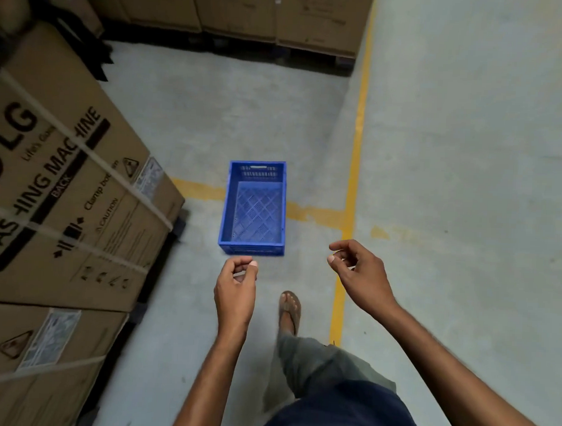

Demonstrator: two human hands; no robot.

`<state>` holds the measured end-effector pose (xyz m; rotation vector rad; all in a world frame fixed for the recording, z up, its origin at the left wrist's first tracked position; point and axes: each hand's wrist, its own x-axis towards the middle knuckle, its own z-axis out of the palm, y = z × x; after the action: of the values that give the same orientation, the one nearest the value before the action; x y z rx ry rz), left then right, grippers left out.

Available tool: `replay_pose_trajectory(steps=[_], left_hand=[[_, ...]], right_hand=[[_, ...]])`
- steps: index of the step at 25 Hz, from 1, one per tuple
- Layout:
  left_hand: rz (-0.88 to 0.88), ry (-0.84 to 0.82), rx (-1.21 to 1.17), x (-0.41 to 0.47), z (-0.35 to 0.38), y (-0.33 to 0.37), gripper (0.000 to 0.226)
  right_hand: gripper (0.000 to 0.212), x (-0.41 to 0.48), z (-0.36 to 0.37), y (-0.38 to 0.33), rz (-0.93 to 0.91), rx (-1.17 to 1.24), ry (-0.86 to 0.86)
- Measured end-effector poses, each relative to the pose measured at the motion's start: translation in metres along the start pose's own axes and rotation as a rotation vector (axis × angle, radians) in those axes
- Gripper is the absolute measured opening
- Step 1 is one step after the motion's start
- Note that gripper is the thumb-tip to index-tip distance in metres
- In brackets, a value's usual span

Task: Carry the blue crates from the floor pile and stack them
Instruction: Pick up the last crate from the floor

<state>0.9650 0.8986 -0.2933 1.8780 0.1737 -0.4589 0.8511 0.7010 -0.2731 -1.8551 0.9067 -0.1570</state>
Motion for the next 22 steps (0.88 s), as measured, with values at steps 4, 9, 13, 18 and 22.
replay_pose_trajectory(steps=[4,9,13,18,22], left_hand=[[-0.217,0.022,-0.061,0.11,0.0,-0.022,0.007],[-0.455,-0.045,-0.098,0.238,0.028,-0.082,0.005],[-0.655,-0.085,-0.156,0.341,0.072,-0.18,0.016],[-0.799,-0.13,-0.224,0.43,0.131,-0.291,0.025],[-0.822,-0.114,-0.285,0.472,0.173,-0.366,0.029]], right_hand=[[0.014,0.106,0.074,0.007,0.112,-0.049,-0.048],[0.014,0.223,0.159,0.051,0.245,-0.164,-0.079],[0.016,0.313,0.236,0.132,0.308,-0.23,-0.088],[0.03,0.412,0.319,0.239,0.41,-0.311,-0.088],[0.053,0.474,0.372,0.307,0.375,-0.434,-0.161]])
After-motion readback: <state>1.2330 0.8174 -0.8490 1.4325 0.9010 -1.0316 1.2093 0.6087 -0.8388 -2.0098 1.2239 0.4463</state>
